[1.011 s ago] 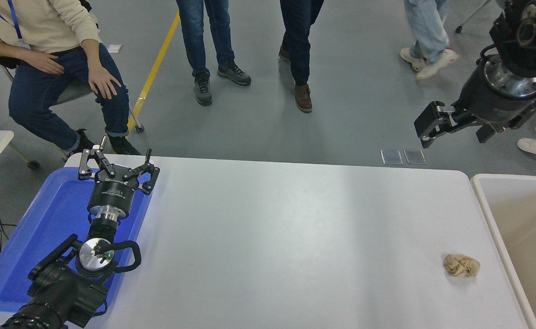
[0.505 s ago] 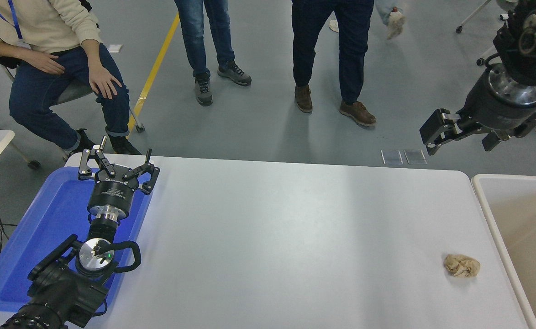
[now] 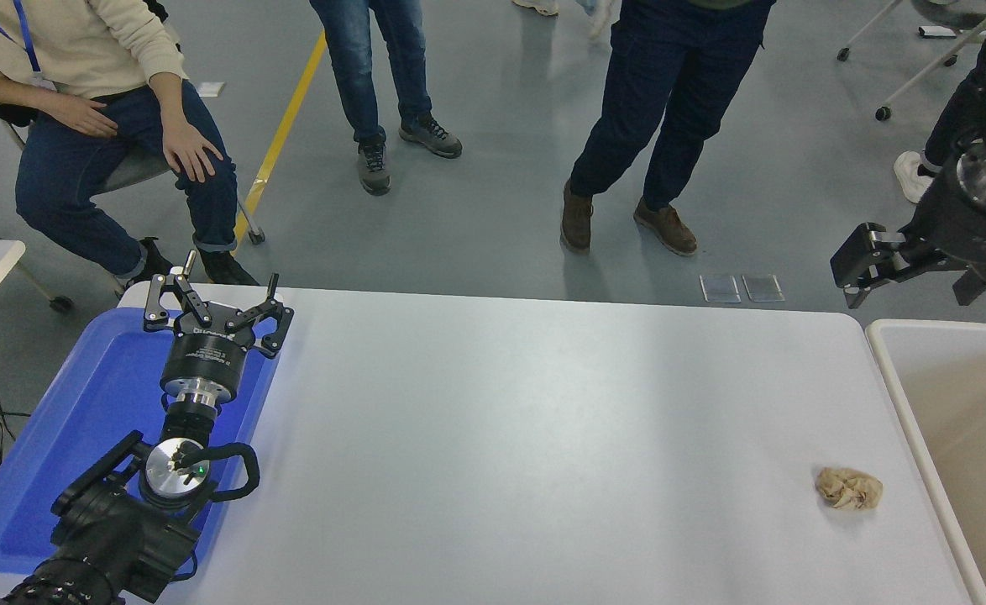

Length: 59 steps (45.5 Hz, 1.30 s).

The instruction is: Pick up paper ball place in dustbin

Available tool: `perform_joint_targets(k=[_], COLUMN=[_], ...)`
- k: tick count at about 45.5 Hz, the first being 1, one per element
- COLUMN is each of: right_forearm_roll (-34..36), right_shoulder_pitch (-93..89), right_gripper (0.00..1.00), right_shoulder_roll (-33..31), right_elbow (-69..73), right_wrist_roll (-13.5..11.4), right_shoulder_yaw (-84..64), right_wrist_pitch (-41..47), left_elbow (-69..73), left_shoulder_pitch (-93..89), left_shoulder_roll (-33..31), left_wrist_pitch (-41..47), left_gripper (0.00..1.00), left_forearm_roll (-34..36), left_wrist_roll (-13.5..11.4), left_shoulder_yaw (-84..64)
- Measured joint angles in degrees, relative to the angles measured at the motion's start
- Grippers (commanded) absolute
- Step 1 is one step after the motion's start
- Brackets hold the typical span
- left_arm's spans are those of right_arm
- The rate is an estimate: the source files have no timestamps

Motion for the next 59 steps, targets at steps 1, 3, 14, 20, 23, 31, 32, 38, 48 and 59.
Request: perform_joint_targets(k=[1, 3, 14, 20, 23, 31, 32, 38, 48, 59], right_forearm_roll=[0.1, 0.3, 0.8, 0.8, 0.8, 0.5, 0.5, 0.3, 0.2, 0.1], right_shoulder_pitch=[-0.3, -1.0, -6.3, -9.6, -11.3, -16.0, -16.5, -20.4, -26.4, -36.7], right_gripper=[1.0, 1.0, 1.0, 1.0, 1.0, 1.0, 1.0, 1.0, 1.0, 1.0], right_shoulder_roll=[-0.2, -0.7, -2.6, -4.1, -4.7, -5.6, -5.7, -6.0, -6.3, -6.4], right_elbow=[0.0, 0.0, 0.0, 0.0, 0.0, 0.0, 0.0, 0.0, -0.4, -5.9], right_wrist_roll=[0.0, 0.0, 0.0, 0.0, 0.0, 0.0, 0.0, 0.0, 0.0, -0.1], right_shoulder_yaw=[0.0, 0.1, 0.2, 0.2, 0.3, 1.5, 1.6, 3.1, 5.5, 11.5], right_wrist_pitch=[0.0, 0.0, 0.0, 0.0, -0.3, -5.4, -6.2, -13.4, -24.9, -31.1], left_elbow=[0.0, 0.0, 0.0, 0.0, 0.0, 0.0, 0.0, 0.0, 0.0, 0.0], left_shoulder_pitch=[0.0, 0.0, 0.0, 0.0, 0.0, 0.0, 0.0, 0.0, 0.0, 0.0], left_shoulder_roll=[0.0, 0.0, 0.0, 0.0, 0.0, 0.0, 0.0, 0.0, 0.0, 0.0], left_wrist_pitch=[0.0, 0.0, 0.0, 0.0, 0.0, 0.0, 0.0, 0.0, 0.0, 0.0], left_gripper=[1.0, 1.0, 1.0, 1.0, 1.0, 1.0, 1.0, 1.0, 1.0, 1.0], left_forearm_roll=[0.0, 0.0, 0.0, 0.0, 0.0, 0.0, 0.0, 0.0, 0.0, 0.0], left_wrist_roll=[0.0, 0.0, 0.0, 0.0, 0.0, 0.0, 0.0, 0.0, 0.0, 0.0], left_shoulder_yaw=[0.0, 0.0, 0.0, 0.0, 0.0, 0.0, 0.0, 0.0, -0.1, -0.1])
